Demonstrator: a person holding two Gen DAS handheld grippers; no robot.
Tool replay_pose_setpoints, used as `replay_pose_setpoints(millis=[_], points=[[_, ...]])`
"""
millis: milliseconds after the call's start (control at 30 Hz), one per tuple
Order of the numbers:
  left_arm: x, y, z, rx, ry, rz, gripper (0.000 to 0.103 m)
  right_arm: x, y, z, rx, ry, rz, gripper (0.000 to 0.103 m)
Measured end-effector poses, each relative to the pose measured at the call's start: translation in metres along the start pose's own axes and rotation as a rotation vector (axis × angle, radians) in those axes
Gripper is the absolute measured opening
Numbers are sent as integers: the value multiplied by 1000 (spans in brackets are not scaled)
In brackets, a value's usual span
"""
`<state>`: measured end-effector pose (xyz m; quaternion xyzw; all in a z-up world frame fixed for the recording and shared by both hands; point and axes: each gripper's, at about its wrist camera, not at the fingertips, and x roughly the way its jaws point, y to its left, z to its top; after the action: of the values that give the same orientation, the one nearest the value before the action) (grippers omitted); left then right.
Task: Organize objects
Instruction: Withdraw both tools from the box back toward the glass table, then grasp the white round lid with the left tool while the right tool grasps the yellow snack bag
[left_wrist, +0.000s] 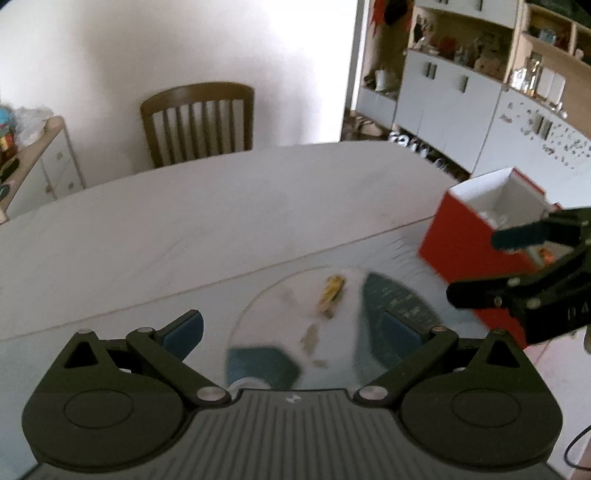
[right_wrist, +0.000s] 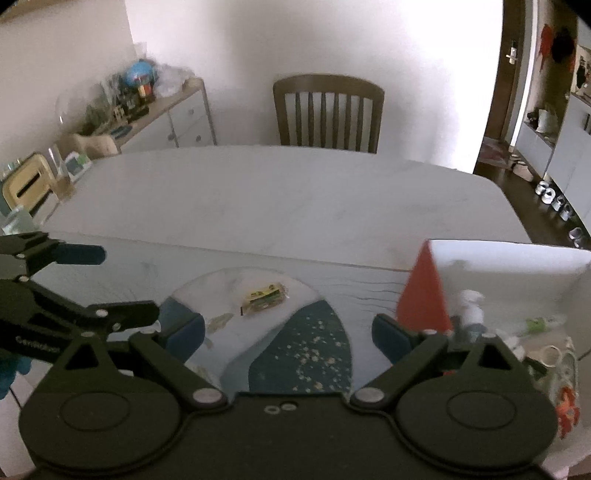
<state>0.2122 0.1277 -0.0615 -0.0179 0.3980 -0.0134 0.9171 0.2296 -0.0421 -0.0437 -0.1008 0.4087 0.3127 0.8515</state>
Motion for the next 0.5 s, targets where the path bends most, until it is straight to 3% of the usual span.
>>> replay_pose_setpoints(millis=[233,500], points=[[22,32,-22,-36,50,5,103,46,16,6,-44,61,-13,97],[49,42,-43,-21,101,15,103,89,23,7,-59,136,-36,97]])
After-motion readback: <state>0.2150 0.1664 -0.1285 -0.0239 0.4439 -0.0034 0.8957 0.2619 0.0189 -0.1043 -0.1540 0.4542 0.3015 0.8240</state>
